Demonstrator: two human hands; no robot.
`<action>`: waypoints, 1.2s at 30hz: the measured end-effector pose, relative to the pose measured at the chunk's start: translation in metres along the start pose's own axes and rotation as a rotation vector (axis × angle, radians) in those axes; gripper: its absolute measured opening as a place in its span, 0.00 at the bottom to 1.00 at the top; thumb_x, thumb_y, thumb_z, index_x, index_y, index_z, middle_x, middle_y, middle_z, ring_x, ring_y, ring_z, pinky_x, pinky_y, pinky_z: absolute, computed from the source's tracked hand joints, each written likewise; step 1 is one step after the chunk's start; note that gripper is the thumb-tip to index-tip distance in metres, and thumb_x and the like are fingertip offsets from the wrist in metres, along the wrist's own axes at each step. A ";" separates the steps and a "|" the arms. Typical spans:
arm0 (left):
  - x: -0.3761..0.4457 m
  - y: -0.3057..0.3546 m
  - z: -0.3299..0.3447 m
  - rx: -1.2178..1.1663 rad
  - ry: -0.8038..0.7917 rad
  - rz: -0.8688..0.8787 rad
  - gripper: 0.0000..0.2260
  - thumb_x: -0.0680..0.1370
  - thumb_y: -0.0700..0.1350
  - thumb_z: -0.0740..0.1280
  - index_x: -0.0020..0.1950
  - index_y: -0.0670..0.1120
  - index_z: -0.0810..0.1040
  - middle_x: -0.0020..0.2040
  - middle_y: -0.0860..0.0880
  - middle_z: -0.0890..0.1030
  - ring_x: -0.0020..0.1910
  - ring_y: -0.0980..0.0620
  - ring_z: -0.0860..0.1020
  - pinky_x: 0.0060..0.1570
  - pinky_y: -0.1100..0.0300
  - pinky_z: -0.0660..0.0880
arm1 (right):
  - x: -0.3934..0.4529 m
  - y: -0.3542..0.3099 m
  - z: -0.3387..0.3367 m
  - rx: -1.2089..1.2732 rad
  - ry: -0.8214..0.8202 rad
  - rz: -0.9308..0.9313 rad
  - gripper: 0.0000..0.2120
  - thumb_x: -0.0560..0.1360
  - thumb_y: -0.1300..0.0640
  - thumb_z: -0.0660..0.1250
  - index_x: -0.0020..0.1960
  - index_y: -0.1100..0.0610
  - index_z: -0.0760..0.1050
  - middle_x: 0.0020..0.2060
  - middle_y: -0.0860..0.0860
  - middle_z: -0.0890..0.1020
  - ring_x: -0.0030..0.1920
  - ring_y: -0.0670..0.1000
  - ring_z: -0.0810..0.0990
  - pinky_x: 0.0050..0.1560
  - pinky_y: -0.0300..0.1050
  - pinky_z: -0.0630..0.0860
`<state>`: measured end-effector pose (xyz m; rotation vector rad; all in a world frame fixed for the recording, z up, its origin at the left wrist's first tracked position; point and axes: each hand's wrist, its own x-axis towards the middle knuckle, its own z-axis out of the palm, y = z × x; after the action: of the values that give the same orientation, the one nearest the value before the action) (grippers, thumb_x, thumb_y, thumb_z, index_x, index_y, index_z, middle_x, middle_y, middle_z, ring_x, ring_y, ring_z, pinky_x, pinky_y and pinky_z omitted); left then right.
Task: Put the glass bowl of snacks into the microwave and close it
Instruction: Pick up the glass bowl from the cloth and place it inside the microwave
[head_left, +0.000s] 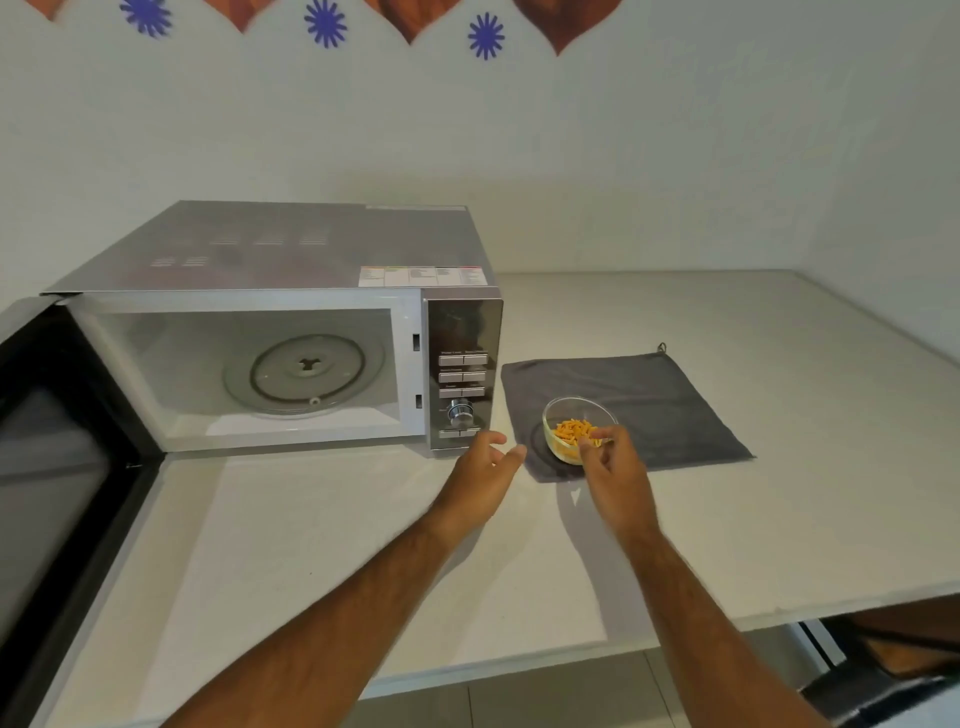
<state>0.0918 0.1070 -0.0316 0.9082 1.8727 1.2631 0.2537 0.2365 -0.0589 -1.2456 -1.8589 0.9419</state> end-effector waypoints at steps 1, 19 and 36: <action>0.006 0.004 0.005 0.002 -0.019 -0.008 0.20 0.85 0.57 0.65 0.72 0.47 0.72 0.59 0.43 0.83 0.58 0.44 0.83 0.61 0.46 0.80 | 0.005 0.003 -0.004 -0.006 0.028 0.006 0.07 0.83 0.45 0.65 0.56 0.48 0.73 0.46 0.50 0.83 0.47 0.52 0.83 0.48 0.54 0.82; 0.083 0.015 0.077 0.053 0.083 -0.070 0.18 0.86 0.54 0.63 0.73 0.48 0.75 0.60 0.44 0.85 0.48 0.51 0.84 0.34 0.63 0.76 | 0.063 0.032 -0.022 -0.020 0.013 0.147 0.15 0.80 0.46 0.66 0.44 0.54 0.85 0.31 0.51 0.84 0.35 0.51 0.84 0.41 0.49 0.80; 0.041 -0.001 0.065 0.095 0.103 0.012 0.07 0.85 0.46 0.64 0.62 0.50 0.75 0.47 0.44 0.85 0.33 0.53 0.81 0.22 0.62 0.74 | 0.025 0.024 -0.020 -0.110 0.040 0.067 0.05 0.77 0.56 0.72 0.43 0.57 0.80 0.33 0.51 0.84 0.30 0.48 0.83 0.34 0.43 0.79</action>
<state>0.1254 0.1715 -0.0578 0.9203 2.0257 1.2584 0.2734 0.2702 -0.0658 -1.3900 -1.8693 0.8534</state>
